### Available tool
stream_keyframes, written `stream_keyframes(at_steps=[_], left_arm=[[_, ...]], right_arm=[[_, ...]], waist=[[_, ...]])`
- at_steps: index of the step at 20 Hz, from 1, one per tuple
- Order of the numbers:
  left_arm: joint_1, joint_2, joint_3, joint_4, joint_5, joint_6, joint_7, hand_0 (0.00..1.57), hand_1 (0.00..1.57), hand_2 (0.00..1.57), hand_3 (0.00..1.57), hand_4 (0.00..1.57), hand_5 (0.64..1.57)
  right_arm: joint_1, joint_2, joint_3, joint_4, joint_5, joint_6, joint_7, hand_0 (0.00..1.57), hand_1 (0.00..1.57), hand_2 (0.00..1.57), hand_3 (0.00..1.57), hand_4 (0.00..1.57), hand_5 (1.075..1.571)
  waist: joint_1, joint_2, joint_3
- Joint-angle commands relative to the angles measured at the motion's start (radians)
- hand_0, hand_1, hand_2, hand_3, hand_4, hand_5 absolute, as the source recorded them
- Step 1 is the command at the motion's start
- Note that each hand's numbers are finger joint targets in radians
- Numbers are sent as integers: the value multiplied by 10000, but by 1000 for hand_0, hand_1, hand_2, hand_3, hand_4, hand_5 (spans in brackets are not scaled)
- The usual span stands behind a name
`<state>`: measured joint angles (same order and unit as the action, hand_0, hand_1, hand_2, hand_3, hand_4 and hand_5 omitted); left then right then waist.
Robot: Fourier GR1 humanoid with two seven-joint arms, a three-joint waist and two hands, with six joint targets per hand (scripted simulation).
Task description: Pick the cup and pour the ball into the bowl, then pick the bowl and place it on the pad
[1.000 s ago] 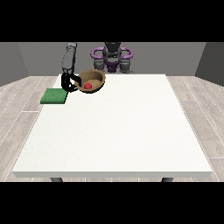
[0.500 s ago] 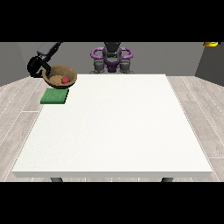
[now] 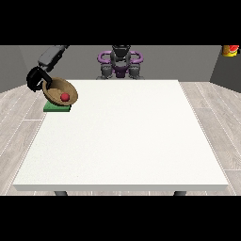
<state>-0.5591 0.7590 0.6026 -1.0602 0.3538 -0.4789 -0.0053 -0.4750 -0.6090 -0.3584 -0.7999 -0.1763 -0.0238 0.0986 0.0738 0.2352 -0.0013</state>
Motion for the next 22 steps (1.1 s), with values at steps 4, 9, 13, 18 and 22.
stream_keyframes(at_steps=[4, 9, 13, 18, 22], left_arm=[[237, 258, 14, 262, 143, -327, -421, 0, 0, 0, 0, 1203, 1557], [210, 56, -56, -464, 286, 176, -156, 0, 0, 0, 0, 1190, 1562], [202, 631, 104, 2, 641, -333, 169, 0, 0, 0, 0, 1195, 1561], [441, 665, 216, 683, 299, -212, -902, 0, 0, 0, 0, 1192, 1562], [47, 651, -105, 682, 59, 159, -891, 0, 0, 0, 0, 1187, 1564]], right_arm=[[-404, 302, -314, 921, -304, 162, -546, 1571, 1571, 1571, 552, 1023, 1571], [-278, -343, -921, 2002, -479, 138, -689, 1571, 1571, 1571, 1011, 527, 1568], [-557, -883, -1011, 2062, -287, -294, -732, 1571, 1571, 1571, 977, 0, 1554], [-793, -430, -1010, 1914, -433, -596, -986, 1465, 1465, 1389, 796, 0, 1539], [-1319, 751, -612, 1787, -256, -1548, -1037, 1451, 1451, 1383, 753, 0, 1540]], waist=[[58, 241, 17], [56, 289, 26], [137, 109, 23], [-128, 369, 15], [-101, 505, 17]])
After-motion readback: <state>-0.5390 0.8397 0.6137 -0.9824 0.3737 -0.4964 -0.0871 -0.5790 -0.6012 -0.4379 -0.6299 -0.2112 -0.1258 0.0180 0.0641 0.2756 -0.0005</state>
